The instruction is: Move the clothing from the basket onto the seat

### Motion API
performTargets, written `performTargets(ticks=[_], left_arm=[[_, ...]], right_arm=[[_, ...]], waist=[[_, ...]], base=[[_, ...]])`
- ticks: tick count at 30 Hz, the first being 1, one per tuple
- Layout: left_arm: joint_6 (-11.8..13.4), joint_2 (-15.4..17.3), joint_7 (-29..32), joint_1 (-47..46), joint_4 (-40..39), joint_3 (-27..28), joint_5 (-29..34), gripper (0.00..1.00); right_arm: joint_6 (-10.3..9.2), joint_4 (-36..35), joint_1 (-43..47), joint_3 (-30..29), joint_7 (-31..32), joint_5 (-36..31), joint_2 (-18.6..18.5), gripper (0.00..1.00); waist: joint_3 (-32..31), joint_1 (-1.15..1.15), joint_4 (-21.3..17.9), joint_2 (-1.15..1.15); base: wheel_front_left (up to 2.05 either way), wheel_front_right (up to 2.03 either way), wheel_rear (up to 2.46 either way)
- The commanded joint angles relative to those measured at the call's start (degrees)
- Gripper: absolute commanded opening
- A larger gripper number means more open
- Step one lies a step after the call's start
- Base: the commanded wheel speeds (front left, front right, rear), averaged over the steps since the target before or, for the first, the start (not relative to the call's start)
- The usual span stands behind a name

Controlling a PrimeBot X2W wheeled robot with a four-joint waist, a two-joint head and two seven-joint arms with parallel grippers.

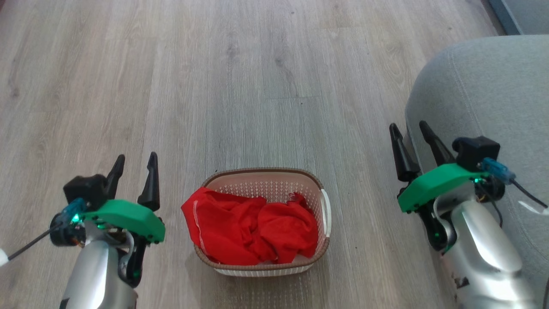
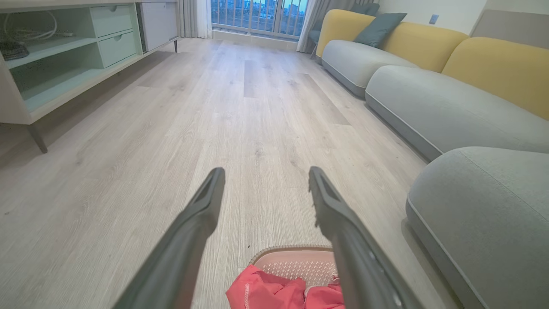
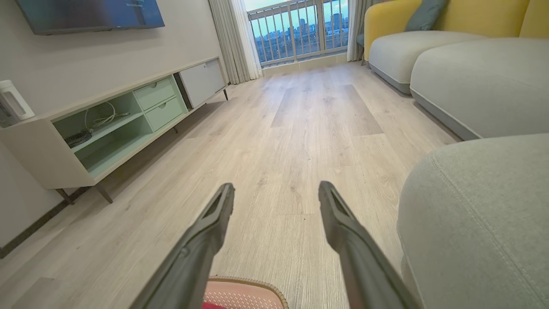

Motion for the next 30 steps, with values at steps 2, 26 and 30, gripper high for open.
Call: performTargets(ticks=[2,26,30], left_arm=[[-0.46,1.06,-1.17,-3.97,-1.37,1.74,2.76,1.00],[-0.51,0.10,-2.81,-5.74,-1.97,3.40,8.56,1.00],[-0.51,-0.07,-2.81,-5.59,-1.69,3.05,8.30,1.00]], right_arm=[[-0.01,-1.13,-4.24,0.95,-1.36,-3.10,-0.50,1.00],[-0.01,-2.31,-5.88,-2.05,-3.02,-11.51,0.30,1.00],[-0.01,-2.61,-5.97,-2.28,-3.02,-11.76,0.51,1.00]], waist=[[0.03,0.00,-0.01,0.00],[1.02,0.00,-0.19,0.00],[1.98,0.00,-0.30,0.00]], base=[[0.00,0.00,0.00],[0.00,0.00,0.00],[0.00,0.00,0.00]])
